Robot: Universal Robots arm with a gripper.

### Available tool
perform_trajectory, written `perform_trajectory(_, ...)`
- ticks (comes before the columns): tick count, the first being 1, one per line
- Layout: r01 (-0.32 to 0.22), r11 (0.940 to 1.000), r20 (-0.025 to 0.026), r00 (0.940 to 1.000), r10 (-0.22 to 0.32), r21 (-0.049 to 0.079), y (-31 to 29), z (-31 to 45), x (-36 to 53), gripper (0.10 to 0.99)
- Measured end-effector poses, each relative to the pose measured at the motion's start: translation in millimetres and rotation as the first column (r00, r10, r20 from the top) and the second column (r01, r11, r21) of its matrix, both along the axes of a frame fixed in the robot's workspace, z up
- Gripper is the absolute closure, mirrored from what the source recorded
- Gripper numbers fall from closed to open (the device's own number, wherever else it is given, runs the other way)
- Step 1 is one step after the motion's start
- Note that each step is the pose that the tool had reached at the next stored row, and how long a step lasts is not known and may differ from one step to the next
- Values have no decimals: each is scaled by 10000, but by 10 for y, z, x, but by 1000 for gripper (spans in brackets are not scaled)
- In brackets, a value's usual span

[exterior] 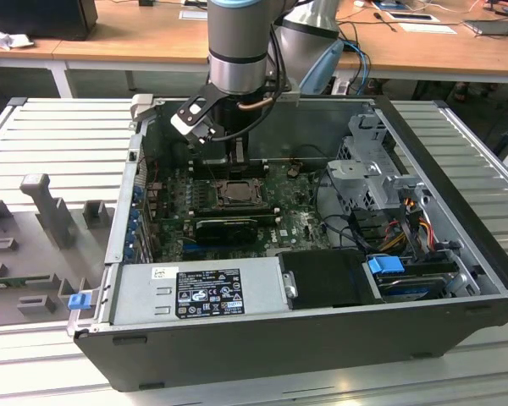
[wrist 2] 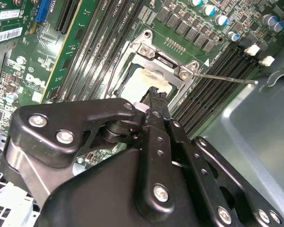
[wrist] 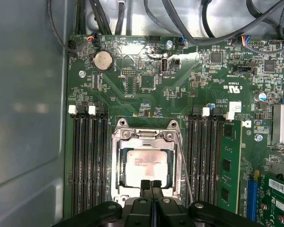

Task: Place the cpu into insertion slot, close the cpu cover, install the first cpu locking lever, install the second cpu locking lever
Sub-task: 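Install the first cpu locking lever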

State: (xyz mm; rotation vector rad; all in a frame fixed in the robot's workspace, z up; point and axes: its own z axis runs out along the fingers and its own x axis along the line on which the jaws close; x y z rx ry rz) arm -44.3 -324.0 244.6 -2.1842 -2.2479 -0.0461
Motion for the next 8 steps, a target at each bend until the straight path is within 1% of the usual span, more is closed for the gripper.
perform_trajectory(8,0,10000,1,10000,0,1,0,10,0,980)
